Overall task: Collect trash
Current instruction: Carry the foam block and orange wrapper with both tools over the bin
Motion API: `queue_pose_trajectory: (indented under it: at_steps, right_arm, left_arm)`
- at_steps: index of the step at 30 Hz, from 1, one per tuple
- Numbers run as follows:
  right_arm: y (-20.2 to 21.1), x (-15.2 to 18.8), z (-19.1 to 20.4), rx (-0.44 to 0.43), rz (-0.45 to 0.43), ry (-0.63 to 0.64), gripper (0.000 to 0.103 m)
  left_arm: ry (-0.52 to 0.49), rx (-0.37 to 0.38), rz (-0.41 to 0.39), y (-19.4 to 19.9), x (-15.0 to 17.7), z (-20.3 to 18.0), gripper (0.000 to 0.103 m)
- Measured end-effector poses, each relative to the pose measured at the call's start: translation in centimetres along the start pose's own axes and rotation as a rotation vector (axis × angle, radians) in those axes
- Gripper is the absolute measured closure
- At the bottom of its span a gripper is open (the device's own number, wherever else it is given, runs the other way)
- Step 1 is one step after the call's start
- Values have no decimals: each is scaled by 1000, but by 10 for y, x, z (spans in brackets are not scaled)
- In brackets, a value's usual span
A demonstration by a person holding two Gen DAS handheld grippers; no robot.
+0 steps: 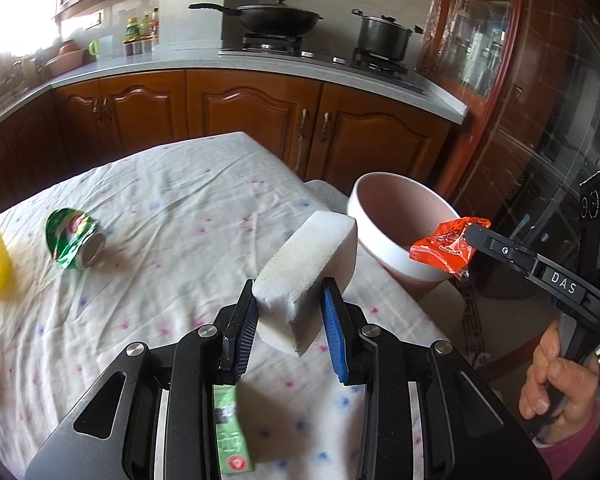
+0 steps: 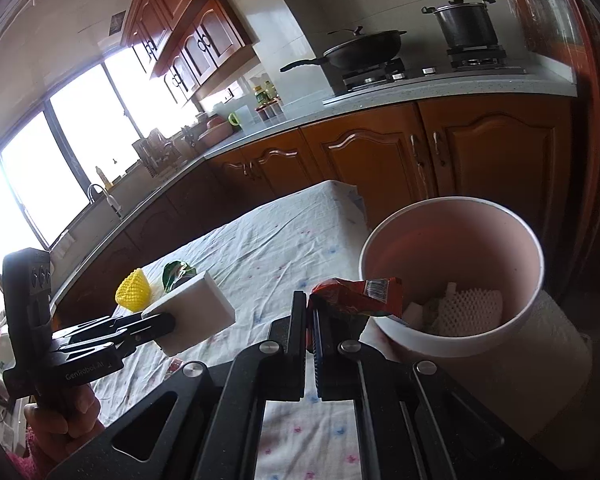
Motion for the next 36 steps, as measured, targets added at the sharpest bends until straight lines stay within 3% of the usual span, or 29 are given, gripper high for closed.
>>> queue_pose_trajectory:
  at_steps: [20, 36]
  right_arm:
    - [7, -37, -53, 69, -33, -44, 100]
    - [-21, -60, -93, 95, 32, -84, 100]
  left_arm:
    - [-63, 64, 13, -42, -51, -42, 73]
    - [-157, 91, 114, -116, -90, -85, 71]
Point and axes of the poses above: each gripper's, at about its wrist camera, not at the fingertips, and y roughly against the way its jaws point, z to its left, x to its underside, the point moved 9 cm from there along -y, roughly the way its jaws point, and after that the axes turned 12 degrees about -y, right-handed, at the moved point
